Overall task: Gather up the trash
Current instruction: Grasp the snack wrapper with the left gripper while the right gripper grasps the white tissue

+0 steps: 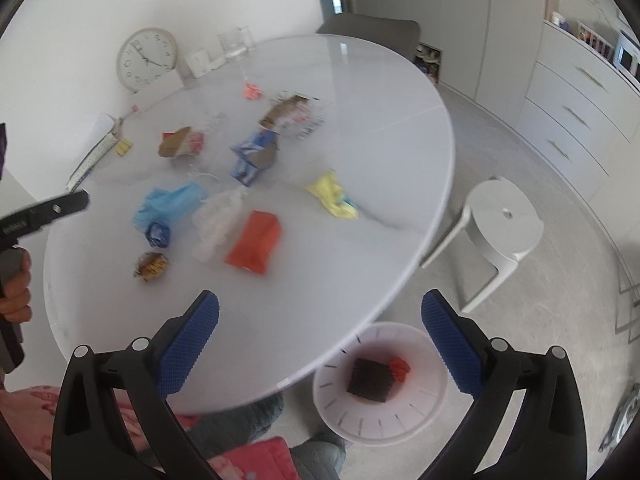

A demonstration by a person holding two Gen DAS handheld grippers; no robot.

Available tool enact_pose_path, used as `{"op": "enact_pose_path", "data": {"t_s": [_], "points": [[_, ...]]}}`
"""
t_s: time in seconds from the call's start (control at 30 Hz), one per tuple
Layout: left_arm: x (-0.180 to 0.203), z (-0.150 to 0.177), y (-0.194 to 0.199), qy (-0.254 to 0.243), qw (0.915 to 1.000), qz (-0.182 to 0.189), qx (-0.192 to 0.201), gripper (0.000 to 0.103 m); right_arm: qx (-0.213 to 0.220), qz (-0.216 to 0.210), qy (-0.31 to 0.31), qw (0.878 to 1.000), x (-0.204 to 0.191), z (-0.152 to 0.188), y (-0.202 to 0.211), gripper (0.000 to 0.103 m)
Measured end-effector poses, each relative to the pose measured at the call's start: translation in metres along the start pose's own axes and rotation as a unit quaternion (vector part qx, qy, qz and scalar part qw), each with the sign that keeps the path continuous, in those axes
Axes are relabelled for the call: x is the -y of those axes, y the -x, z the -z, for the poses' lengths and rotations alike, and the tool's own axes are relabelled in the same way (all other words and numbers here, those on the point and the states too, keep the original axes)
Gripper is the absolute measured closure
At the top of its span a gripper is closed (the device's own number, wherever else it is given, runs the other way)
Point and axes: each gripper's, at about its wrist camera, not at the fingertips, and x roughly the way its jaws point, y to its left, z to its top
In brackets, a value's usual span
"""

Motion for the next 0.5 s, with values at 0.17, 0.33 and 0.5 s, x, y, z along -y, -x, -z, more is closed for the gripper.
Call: {"op": "enact_pose_path", "data": {"t_s": [0.17, 0.33, 0.5], "points": [[-0.017, 0.011, -0.019, -0.001, 0.9998, 0.005, -0.022, 0.008, -0.007, -0.018, 0.020, 1.000, -0.030, -0.012, -0.023, 0.003], [-0.023, 0.027, -0.048, -0.007, 0.9987, 0.014, -0.048, 0.008, -0.029, -0.029, 0.039, 0.998, -0.055, -0.020, -0.054, 0.003], [-0.025, 0.042, -0.082, -0.016, 0.9967, 0.022, -0.077, 0.014, -0.048, -0.032, 0.050, 0.997, -0.069, -0.023, -0.077, 0.003]]}}
